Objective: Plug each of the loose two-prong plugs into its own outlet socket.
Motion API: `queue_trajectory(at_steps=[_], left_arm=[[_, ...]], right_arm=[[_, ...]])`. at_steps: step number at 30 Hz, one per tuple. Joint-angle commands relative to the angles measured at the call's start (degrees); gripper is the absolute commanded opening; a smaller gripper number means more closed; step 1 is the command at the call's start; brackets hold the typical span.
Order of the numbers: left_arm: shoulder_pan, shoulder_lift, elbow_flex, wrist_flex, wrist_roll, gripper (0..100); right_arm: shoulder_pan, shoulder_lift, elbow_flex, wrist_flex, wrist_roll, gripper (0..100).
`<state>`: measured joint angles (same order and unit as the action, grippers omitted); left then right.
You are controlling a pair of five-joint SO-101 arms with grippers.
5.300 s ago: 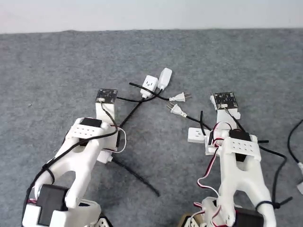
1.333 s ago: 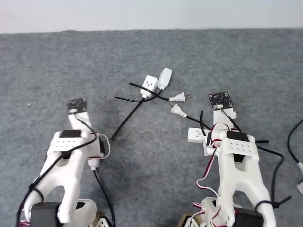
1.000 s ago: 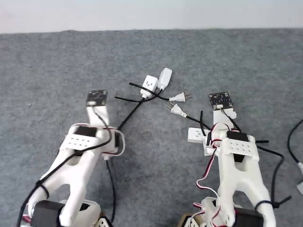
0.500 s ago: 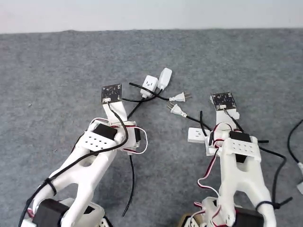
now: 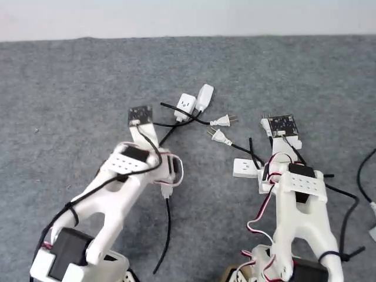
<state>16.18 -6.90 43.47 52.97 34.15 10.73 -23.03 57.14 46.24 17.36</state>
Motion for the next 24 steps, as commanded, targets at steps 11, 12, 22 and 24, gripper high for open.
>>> queue_trajectory(at_steps=[11, 12, 22, 24], left_arm=[[7.8, -18.0, -0.6, 6.2, -9.5, 2], [10.6, -17.6, 0.2, 5.2, -9.9, 0], [14.8, -2.5, 1.1, -2.1, -4.2, 1], [11.9, -1.6, 0.7, -1.8, -4.2, 1]], right_arm=[[0.4, -1.5, -0.6, -1.1, 0.5, 10.7], [0.4, -1.5, -0.6, -1.1, 0.5, 10.7], [0.4, -1.5, -0.6, -1.1, 0.5, 10.6], [0.4, -1.5, -0.6, -1.1, 0.5, 10.6]])
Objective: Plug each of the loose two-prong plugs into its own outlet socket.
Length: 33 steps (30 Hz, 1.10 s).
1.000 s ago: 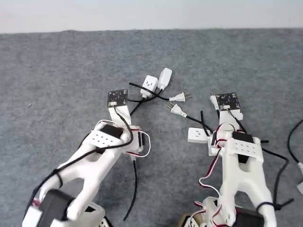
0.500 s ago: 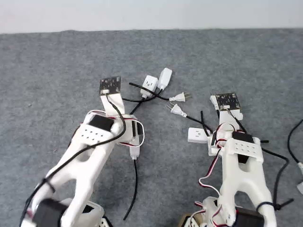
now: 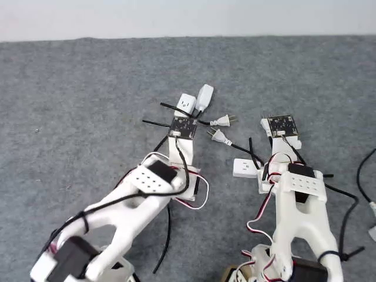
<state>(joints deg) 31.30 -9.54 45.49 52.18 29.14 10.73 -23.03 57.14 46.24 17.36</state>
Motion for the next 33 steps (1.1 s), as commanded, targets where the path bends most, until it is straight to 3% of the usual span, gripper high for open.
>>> queue_trajectory(at_steps=[1, 8, 17, 33], left_arm=[[-4.7, 0.9, -1.4, -0.9, 0.8, 1], [-10.8, -3.8, -0.2, 3.8, 0.8, 1], [-17.1, -4.7, 7.5, -2.4, 0.8, 1], [-17.5, -5.0, 2.7, -0.9, -7.2, 2]], right_arm=[[0.4, -1.5, -0.6, -1.1, 0.5, 10.6], [0.4, -1.5, -0.6, -1.1, 1.5, 10.6], [0.4, -1.5, -0.5, -1.1, 1.6, 10.6], [0.1, -1.5, -0.5, -1.2, 1.3, 10.6]])
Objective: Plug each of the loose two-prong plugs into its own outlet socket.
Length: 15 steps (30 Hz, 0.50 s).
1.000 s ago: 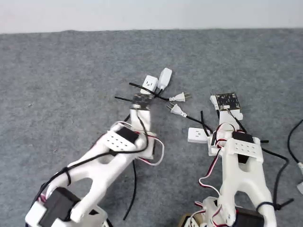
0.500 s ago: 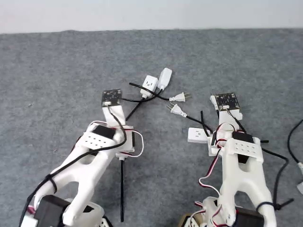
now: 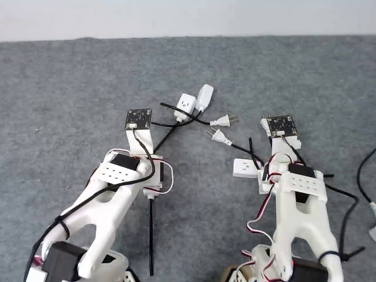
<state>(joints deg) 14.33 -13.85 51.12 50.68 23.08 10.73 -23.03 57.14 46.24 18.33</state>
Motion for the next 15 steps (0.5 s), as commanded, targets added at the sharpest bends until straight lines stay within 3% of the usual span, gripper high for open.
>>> queue_trajectory(at_steps=[1, 8, 15], left_arm=[[-0.7, -0.7, -3.9, 1.8, -2.3, 2], [-0.9, -0.8, -8.4, 6.2, -6.2, 2], [-3.8, -0.9, -9.9, 8.6, -8.3, 22]], right_arm=[[-0.5, -1.5, -0.5, -1.2, 0.4, 10.6], [-1.4, -1.5, -0.4, -1.2, 0.3, 10.6], [-1.2, -1.5, -0.4, -1.2, 0.4, 10.6]])
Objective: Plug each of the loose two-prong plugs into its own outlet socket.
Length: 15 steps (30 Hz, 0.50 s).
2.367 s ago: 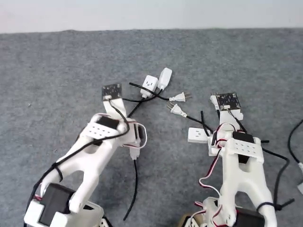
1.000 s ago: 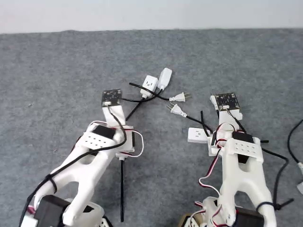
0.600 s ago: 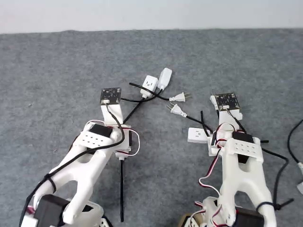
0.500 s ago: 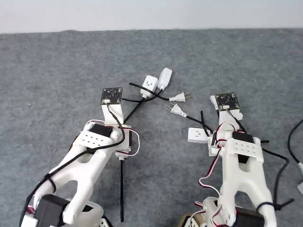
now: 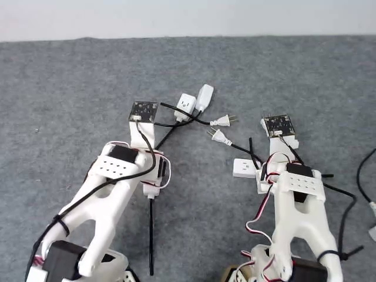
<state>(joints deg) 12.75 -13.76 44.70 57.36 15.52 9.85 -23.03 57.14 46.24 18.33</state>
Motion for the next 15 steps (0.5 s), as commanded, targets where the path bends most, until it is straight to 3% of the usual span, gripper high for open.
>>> queue_trajectory(at_steps=[1, 4, 8, 15], left_arm=[[-3.3, -1.3, -4.0, 3.0, -0.7, 23], [-6.8, -5.5, -3.2, 4.4, -0.9, 21], [-10.5, -14.2, 3.4, 1.8, -1.1, 20], [-12.1, -25.2, 19.7, -11.2, -6.2, 21]], right_arm=[[-0.3, -1.5, -0.4, -1.2, 0.6, 10.7], [-0.2, -2.1, -0.8, -1.2, 2.5, 10.8], [1.4, -1.5, -2.1, -0.9, 17.8, 10.8], [10.4, -1.4, -1.9, -1.5, 42.1, 10.8]])
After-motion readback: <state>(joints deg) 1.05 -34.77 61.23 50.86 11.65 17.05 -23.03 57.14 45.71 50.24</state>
